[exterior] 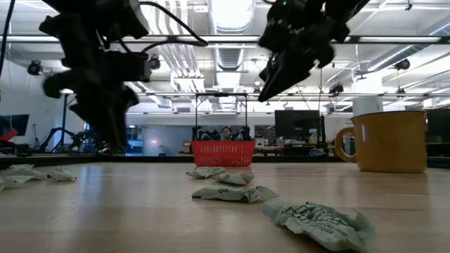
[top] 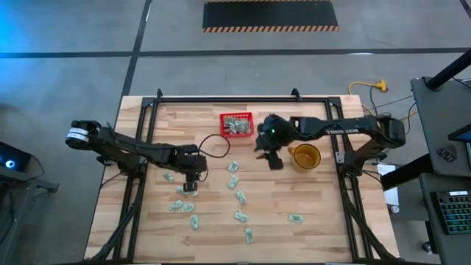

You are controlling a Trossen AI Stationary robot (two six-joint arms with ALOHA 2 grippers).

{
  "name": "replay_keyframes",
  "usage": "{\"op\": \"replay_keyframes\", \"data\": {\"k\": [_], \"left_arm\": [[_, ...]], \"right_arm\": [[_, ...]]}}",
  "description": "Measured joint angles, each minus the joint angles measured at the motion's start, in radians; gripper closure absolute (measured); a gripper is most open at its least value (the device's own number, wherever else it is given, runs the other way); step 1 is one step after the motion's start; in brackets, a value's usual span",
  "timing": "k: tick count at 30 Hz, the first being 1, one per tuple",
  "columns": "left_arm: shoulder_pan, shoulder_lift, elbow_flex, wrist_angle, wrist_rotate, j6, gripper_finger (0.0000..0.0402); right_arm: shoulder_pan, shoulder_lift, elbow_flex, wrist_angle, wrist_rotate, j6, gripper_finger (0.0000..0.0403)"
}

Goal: Pick and place Stevia / Truvia into bins
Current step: Put the white stevia packet into the red bin

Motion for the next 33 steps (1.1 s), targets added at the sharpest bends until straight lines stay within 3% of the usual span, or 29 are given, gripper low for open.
{"op": "replay_keyframes", "data": {"k": [4, 12, 22, 33], "left_arm": [[-0.029, 0.000, 0.011, -0.059, 0.085, -0.091, 0.0272], [-0.133, 0.010, 0.008, -0.065, 0.151, -0.183, 0.0272], [-0.224, 0.015, 0.002, -0.057, 0.058, -0.126, 0.0272], [-0.228, 0.102, 0.000, -0.052, 0.059, -0.077, 0.0272]], "right_arm": [[0.084, -0.036, -0.025, -0.016, 0.000, 0.003, 0.0268], [0.225, -0.037, -0.030, -0.015, 0.006, 0.030, 0.0278], [0.279, -0.028, -0.060, -0.008, 0.015, 0.047, 0.0293], [0.279, -0.028, -0.075, -0.007, 0.014, 0.051, 0.0312]]}}
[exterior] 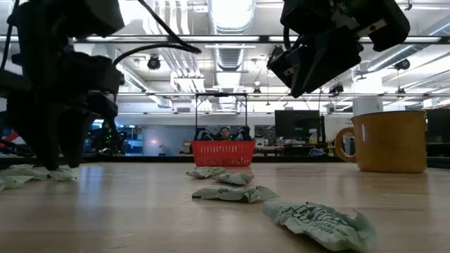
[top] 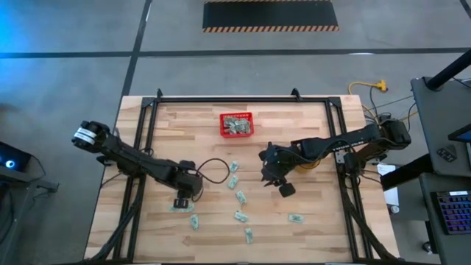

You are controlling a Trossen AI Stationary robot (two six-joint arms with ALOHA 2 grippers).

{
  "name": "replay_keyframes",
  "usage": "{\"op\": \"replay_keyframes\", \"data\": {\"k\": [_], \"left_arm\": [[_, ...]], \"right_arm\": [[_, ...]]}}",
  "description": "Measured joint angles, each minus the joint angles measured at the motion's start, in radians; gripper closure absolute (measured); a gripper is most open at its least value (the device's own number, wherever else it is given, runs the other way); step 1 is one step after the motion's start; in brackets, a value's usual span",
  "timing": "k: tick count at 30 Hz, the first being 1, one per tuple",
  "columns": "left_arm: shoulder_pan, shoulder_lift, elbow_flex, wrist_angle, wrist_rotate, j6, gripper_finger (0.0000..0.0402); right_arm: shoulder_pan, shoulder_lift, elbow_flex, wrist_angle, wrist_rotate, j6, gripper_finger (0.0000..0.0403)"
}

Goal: Pick and place Stevia / Truvia into bins
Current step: Put the white stevia packet into the red bin

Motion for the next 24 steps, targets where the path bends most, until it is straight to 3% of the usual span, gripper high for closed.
{"op": "replay_keyframes", "data": {"k": [14, 24], "left_arm": [[0.000, 0.058, 0.015, -0.003, 0.003, 0.008, 0.0278], [0.001, 0.058, 0.030, 0.002, 0.000, 0.005, 0.0376]], "right_arm": [[0.000, 0.000, 0.000, 0.000, 0.000, 0.015, 0.0332], [0.000, 0.000, 0.000, 0.000, 0.000, 0.032, 0.0335]]}}
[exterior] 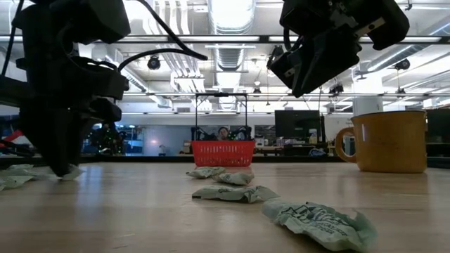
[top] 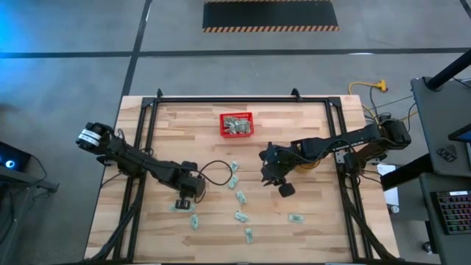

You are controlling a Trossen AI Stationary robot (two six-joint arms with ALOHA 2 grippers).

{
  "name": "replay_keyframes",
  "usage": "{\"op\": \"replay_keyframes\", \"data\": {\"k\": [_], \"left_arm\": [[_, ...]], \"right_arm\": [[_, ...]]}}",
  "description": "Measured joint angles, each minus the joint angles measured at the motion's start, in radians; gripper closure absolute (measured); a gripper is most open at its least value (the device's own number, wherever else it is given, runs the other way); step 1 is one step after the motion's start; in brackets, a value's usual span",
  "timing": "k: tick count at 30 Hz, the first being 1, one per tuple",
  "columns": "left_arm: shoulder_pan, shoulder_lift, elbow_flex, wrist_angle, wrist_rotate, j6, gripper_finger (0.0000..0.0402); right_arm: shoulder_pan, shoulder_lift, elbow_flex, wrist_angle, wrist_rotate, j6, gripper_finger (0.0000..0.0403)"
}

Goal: Pick and place Stevia / Truvia into bins
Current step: Put the white stevia packet into the red bin

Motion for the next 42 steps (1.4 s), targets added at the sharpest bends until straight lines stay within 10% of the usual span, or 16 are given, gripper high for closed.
{"op": "replay_keyframes", "data": {"k": [11, 19, 30, 37, 42], "left_arm": [[0.000, 0.000, 0.000, 0.096, -0.348, 0.140, 0.0392], [0.023, 0.000, -0.008, 0.523, -0.746, 0.554, 0.0392], [0.277, 0.000, -0.008, 0.932, -0.726, 0.856, 0.0392], [0.502, 0.000, -0.007, 0.975, -0.408, 0.855, 0.0391], [0.585, 0.000, -0.001, 0.991, -0.358, 0.855, 0.0391]], "right_arm": [[0.003, 0.000, 0.000, 0.000, -0.001, 0.047, 0.0335], [0.005, 0.000, -0.011, 0.001, -0.002, 0.128, 0.0335], [0.070, 0.000, -0.018, 0.002, 0.051, 0.234, 0.0335], [0.094, 0.000, -0.018, 0.025, 0.057, 0.254, 0.0335], [0.094, 0.000, -0.019, 0.032, 0.061, 0.275, 0.0335]]}}
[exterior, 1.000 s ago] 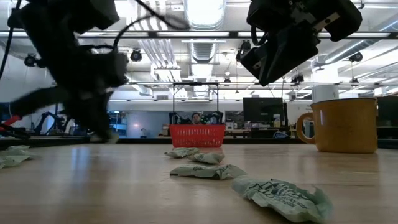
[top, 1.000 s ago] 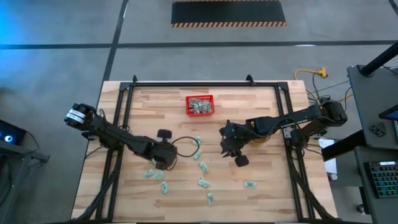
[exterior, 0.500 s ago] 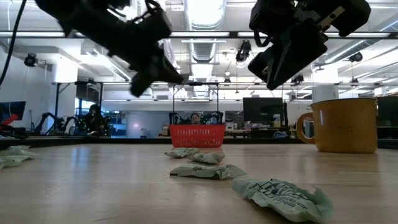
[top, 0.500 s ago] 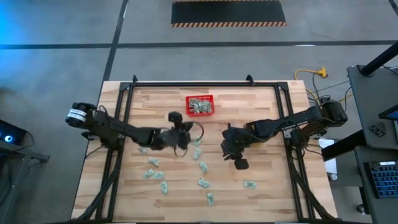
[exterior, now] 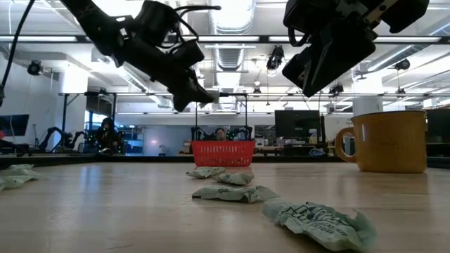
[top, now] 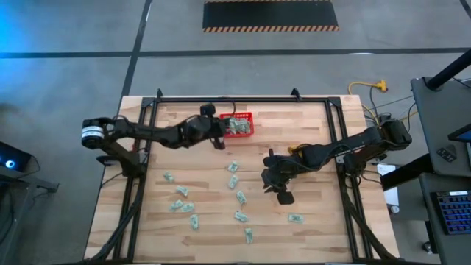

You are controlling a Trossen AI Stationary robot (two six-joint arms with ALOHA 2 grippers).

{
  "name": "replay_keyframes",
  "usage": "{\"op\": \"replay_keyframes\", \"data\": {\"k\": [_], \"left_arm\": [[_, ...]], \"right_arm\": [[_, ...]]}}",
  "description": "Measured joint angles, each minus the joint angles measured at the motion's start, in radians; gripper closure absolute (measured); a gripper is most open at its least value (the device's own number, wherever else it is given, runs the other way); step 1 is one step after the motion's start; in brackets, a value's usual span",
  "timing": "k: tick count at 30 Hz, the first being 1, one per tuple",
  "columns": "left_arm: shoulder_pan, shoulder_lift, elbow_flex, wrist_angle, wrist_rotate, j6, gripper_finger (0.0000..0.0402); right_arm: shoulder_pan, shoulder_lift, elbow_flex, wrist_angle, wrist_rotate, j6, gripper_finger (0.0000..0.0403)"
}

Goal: Pick and place Stevia / Truvia into bins
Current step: Put the white stevia packet into the red bin

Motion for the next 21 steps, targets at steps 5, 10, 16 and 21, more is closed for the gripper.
{"op": "replay_keyframes", "data": {"k": [5, 10, 16, 21], "left_arm": [[0.042, 0.000, 0.000, 0.000, 0.129, -0.001, 0.0391], [0.068, 0.047, 0.001, 0.040, 0.232, 0.002, 0.0391], [0.072, 0.151, 0.044, 0.102, 0.195, 0.032, 0.0391], [0.074, 0.191, 0.083, 0.110, 0.153, 0.039, 0.0391]], "right_arm": [[0.000, 0.000, 0.000, 0.000, 0.000, 0.000, 0.0335], [0.000, 0.000, 0.000, 0.001, 0.000, 0.000, 0.0335], [0.000, 0.000, 0.000, 0.004, 0.000, -0.002, 0.0335], [0.000, 0.000, 0.000, 0.002, 0.001, -0.005, 0.0335]]}}
